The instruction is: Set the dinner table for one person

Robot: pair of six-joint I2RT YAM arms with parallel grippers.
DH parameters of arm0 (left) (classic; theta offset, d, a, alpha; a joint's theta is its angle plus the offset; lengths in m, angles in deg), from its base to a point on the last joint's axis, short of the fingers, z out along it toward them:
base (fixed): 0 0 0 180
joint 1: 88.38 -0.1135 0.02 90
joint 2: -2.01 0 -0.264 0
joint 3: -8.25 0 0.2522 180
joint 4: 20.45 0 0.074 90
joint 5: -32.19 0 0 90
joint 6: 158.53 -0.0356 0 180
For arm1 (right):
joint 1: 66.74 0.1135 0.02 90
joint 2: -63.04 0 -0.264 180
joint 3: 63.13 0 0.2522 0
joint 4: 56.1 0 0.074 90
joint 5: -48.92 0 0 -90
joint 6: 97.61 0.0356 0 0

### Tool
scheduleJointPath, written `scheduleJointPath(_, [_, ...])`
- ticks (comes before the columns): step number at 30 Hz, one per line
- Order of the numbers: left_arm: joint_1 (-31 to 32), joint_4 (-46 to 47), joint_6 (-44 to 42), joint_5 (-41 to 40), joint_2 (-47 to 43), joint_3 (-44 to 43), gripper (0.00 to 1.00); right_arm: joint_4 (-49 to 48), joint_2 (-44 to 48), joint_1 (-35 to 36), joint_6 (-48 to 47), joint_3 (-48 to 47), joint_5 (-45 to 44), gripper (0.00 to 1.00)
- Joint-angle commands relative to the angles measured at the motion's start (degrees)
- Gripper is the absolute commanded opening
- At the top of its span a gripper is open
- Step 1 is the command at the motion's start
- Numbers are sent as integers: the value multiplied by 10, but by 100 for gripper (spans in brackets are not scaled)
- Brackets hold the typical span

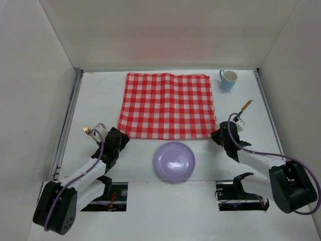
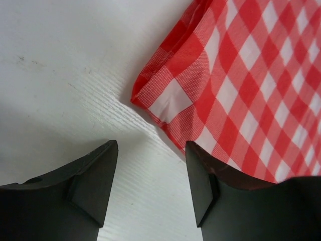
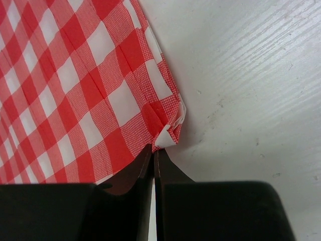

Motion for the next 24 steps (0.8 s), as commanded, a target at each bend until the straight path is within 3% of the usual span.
scheduleJointPath(1, [-10,55,-5,3,66,-30,54,-18,-15,-3,-22,-26,2,10])
scheduleJointPath(8, [-32,128,-12,4,170,-58,52,-33,-28,-4,-34,-30,8,9])
scheduleJointPath(14, [-40,159,-30,10,224,-61,12,-39,-35,-15,-39,-33,11,9])
scheduleJointPath(17, [-45,151,-38,10,201,-49,5,-39,-30,-22,-39,-29,16,9])
scheduleJointPath(24, [-32,26,-39,21,80,-19,4,8,31,-22,-34,0,10,6])
